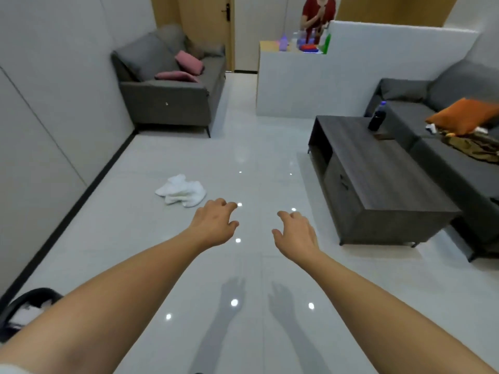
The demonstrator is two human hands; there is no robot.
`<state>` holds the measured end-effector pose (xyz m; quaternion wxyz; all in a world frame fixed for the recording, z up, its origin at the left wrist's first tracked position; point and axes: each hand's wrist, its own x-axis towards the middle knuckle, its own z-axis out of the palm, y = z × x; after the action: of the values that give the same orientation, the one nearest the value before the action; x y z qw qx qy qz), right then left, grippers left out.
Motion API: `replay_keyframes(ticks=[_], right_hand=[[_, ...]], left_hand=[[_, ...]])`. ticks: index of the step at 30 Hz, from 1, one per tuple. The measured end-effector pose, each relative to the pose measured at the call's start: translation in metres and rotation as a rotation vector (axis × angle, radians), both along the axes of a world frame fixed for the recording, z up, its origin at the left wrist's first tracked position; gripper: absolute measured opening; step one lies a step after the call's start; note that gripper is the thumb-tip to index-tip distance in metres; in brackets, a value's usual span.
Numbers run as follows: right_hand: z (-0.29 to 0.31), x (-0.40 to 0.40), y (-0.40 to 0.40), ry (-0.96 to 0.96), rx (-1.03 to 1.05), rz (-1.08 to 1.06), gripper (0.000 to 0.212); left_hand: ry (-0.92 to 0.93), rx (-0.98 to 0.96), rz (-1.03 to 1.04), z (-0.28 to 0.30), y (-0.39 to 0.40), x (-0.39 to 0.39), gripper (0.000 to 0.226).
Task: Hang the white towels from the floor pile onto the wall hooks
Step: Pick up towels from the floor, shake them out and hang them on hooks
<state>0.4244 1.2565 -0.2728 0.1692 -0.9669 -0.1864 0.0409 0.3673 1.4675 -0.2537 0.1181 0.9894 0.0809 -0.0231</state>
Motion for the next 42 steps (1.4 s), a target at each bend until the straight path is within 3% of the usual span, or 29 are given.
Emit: replay_keyframes(ticks=[9, 20, 30, 42], right_hand=[[-0.046, 0.107, 0.161, 0.083, -0.007, 0.220, 0.050], [-0.095, 0.230, 0.360, 0.234, -0.096, 0.257, 0.048], [-0.129, 0.328, 0.492, 0.302, -0.159, 0.334, 0.046], [-0.235, 0.513, 0.676, 0.521, -0.242, 0.387, 0.049]], left_hand=[[0.078, -0.009, 0.214, -0.049, 0.146, 0.067, 0.054], [0.220, -0.139, 0.345, -0.101, 0.350, 0.179, 0.054], [0.270, -0.205, 0.439, -0.129, 0.482, 0.256, 0.054], [0.406, -0.278, 0.567, -0.211, 0.655, 0.419, 0.053]])
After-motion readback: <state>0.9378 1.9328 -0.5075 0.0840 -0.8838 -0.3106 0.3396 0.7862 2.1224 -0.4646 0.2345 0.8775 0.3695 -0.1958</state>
